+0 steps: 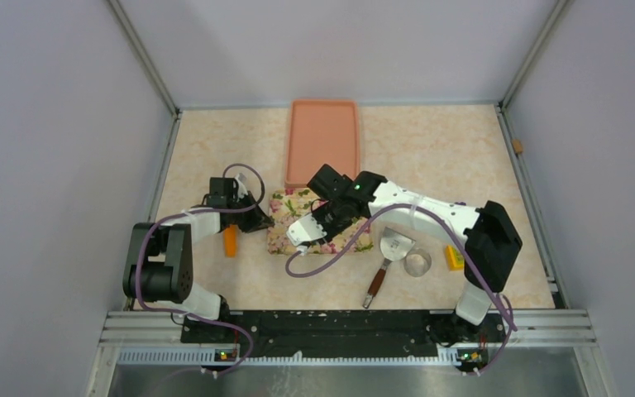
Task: Roll out the dumpling wrappers from the dough
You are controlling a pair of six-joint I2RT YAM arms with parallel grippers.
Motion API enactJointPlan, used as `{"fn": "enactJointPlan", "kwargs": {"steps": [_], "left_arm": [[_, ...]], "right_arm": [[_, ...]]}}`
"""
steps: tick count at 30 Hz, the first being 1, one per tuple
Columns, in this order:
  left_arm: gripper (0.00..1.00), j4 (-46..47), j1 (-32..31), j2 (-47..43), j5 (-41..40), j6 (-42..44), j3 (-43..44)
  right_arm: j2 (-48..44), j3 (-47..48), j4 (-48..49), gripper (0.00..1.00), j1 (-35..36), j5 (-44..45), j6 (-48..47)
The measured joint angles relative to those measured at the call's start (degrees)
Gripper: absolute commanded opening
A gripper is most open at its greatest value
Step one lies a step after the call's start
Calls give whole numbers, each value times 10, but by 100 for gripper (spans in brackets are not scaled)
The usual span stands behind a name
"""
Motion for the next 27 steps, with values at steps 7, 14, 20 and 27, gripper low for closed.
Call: {"fn": "enactJointPlan", "kwargs": {"steps": [7,14,20,27], "left_arm": [[0,1,1,2,2,0,0],[0,-1,5,6,9,-5,3],[0,-1,7,7,11,-6,3],[0,-1,8,9,14,-6,4]], "right_arm": [[32,45,-54,0,0,-6,-64],[65,99,-119,0,0,-9,-102],[71,111,-144,0,1,-10,-112],[75,114,-183,0,3,-7,-103]]}}
